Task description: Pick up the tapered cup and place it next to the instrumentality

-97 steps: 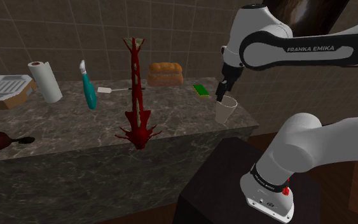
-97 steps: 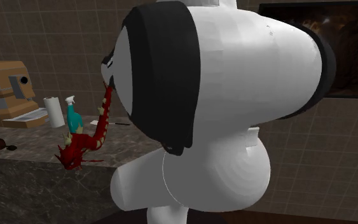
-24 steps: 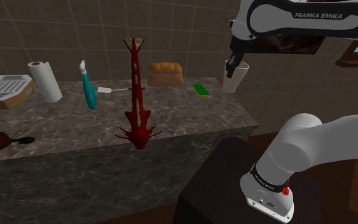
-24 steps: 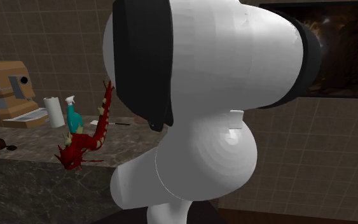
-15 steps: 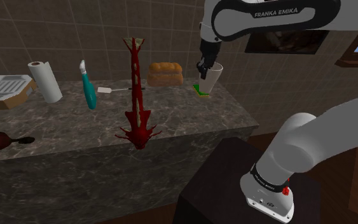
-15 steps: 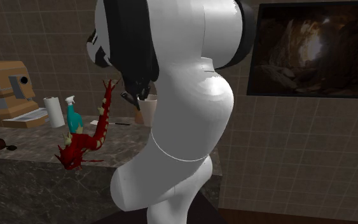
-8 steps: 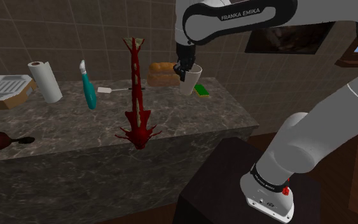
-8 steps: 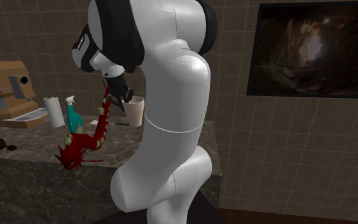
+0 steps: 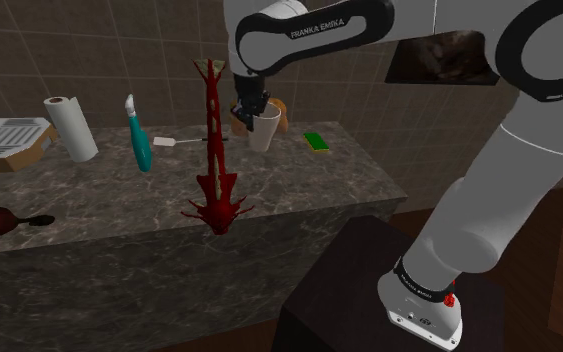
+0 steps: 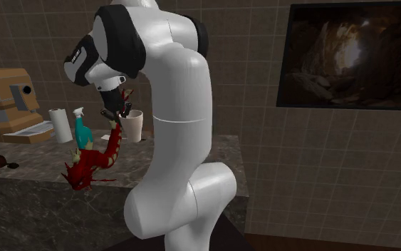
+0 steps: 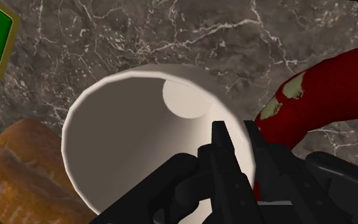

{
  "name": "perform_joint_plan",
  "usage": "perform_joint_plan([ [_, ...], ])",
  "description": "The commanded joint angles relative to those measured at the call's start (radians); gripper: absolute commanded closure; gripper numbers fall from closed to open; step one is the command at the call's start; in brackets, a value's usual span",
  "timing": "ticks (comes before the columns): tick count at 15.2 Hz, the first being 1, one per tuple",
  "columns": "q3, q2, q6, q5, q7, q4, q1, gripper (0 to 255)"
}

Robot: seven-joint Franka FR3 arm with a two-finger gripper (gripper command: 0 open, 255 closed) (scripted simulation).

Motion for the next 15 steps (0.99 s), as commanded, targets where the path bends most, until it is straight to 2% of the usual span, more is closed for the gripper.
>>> perform_joint_plan([
  [1, 0.014, 0.071, -0.008, -0.013, 0.032, 0.073, 0.014, 255],
  [9, 0.039, 0.395, -0.098, -0.074, 0.121, 0.460, 0.092, 255],
  [12, 0.038, 0.539, -0.159, -0.095, 0.137, 0.659, 0.133, 255],
  [15, 0.031, 0.717, -0.254, -0.114, 0.137, 0.930, 0.185, 255],
])
